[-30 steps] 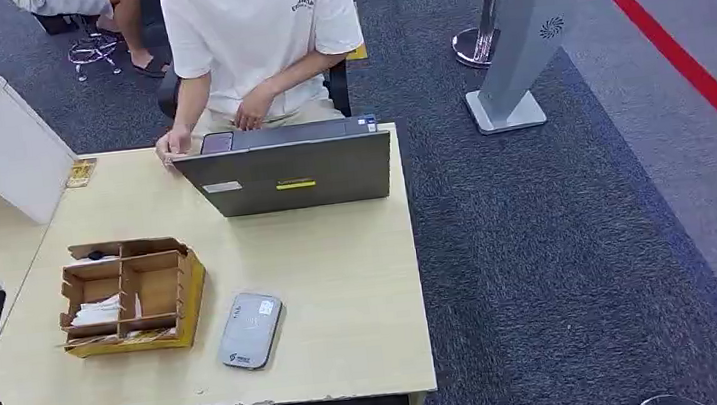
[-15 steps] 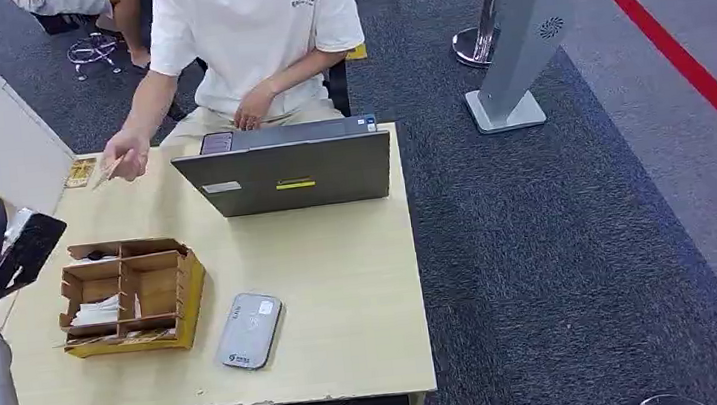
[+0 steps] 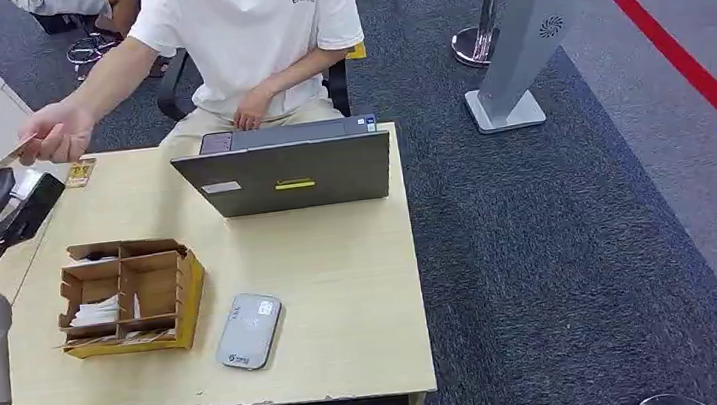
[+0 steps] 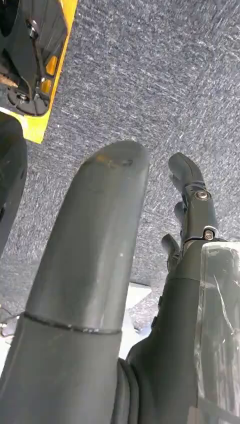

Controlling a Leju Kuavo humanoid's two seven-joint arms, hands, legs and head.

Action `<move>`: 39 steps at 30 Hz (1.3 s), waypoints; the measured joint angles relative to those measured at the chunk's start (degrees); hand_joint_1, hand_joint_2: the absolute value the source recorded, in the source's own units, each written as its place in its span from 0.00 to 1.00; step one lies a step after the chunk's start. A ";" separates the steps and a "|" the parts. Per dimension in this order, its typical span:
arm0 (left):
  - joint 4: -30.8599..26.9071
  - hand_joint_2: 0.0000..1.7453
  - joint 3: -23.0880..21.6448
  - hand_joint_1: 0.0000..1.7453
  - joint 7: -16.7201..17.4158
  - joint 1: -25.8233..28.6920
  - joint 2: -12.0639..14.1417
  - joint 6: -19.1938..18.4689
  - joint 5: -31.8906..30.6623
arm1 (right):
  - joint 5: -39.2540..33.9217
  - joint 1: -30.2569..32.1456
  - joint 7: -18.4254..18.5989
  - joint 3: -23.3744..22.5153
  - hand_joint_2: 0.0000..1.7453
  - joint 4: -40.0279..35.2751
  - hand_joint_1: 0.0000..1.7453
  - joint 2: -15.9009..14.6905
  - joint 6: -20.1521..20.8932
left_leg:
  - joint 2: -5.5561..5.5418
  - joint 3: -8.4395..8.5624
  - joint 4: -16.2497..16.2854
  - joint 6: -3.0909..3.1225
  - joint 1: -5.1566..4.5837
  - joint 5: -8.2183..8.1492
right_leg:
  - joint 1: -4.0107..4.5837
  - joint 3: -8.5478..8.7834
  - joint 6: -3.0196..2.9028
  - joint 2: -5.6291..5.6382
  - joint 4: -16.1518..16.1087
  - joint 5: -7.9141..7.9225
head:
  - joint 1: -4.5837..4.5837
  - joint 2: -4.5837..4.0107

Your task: Pass the card to the sensor for recognition and then transmit it.

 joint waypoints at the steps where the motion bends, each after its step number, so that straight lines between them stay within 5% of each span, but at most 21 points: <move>1: 0.58 1.00 -0.17 0.00 0.19 -0.31 0.24 0.43 -0.33 | 0.30 0.01 0.11 0.02 0.00 0.00 0.00 0.00 0.04 | 0.00 0.00 0.00 0.00 0.00 0.00 | 0.00 0.00 0.00 0.00 0.00 0.00 | 0.02 0.00; 19: 5.83 1.00 -2.25 0.00 0.46 -2.53 1.07 0.72 -0.87 | 0.48 -0.02 0.15 0.57 0.00 0.04 0.00 0.00 0.37 | -0.01 -0.01 0.00 -0.01 0.00 0.01 | 0.00 -0.01 0.00 -0.01 0.00 0.01 | 0.02 0.00; 20: 6.09 1.00 -2.29 1.00 0.46 -2.67 1.07 0.72 -1.02 | 0.48 -0.04 0.15 0.57 0.00 0.04 0.00 0.00 1.11 | -0.01 -0.01 0.01 -0.01 0.00 0.01 | 0.00 -0.02 0.00 -0.01 0.00 0.01 | 0.02 0.00; 28: 9.44 1.00 -3.85 1.00 -0.24 -4.84 0.63 0.37 -1.81 | 0.37 -0.30 -0.42 0.57 0.00 0.04 0.00 -1.01 4.59 | -0.01 -0.02 0.02 -0.01 0.00 0.01 | 0.00 -0.01 0.03 -0.01 0.00 0.04 | 0.04 0.00; 29: 9.81 0.00 -3.98 1.00 -0.26 -5.01 0.52 0.35 -1.83 | 0.37 -0.32 -0.50 0.57 0.00 0.04 0.00 -1.05 4.61 | -0.01 -0.02 0.03 -0.01 0.00 0.02 | 0.00 -0.01 0.03 -0.01 0.00 0.04 | 0.02 0.00; 39: 11.91 0.00 -5.05 1.00 -0.59 -6.57 -0.33 -0.33 -1.75 | 0.39 -0.34 -0.52 0.57 0.00 0.04 0.00 -1.49 4.76 | -0.01 -0.03 0.04 -0.02 0.00 0.01 | 0.00 -0.02 0.03 0.00 0.00 0.05 | 0.02 0.00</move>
